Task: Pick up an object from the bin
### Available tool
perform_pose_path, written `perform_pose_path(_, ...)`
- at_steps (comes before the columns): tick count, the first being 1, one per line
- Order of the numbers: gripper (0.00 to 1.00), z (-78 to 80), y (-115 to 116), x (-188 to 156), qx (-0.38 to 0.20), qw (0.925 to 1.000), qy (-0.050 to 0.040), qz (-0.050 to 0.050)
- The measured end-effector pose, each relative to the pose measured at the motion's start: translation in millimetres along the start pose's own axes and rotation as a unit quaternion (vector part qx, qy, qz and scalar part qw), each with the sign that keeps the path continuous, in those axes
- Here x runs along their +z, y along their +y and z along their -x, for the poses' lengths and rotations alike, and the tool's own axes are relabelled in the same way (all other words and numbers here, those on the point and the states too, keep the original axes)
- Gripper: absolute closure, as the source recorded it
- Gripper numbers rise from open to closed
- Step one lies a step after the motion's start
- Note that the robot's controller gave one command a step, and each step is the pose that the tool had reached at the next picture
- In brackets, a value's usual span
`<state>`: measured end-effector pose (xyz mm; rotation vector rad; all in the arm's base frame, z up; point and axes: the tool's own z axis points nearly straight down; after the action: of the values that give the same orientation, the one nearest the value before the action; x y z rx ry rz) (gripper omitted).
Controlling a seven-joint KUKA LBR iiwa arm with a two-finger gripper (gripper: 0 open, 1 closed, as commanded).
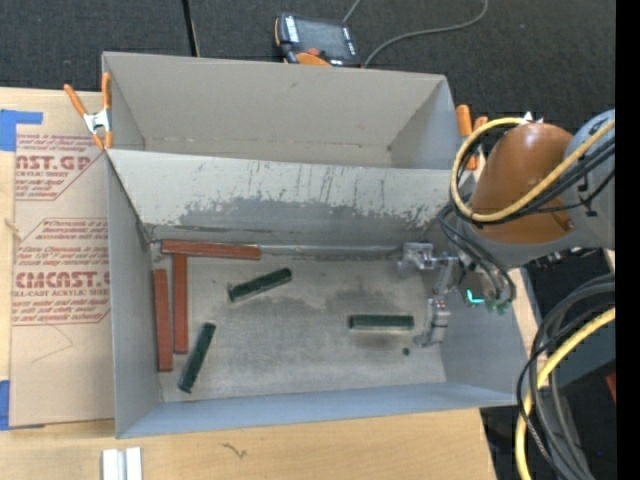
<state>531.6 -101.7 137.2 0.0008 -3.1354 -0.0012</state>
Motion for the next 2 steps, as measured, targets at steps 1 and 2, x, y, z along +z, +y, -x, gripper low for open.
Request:
perform_pose_path(1,0.00,-19.3,26.0,71.1,0.078,0.9970,0.0003,0.001)
perform_pose_path(2,1.00,-17.3,24.4,67.5,0.077,0.9970,-0.0026,0.000)
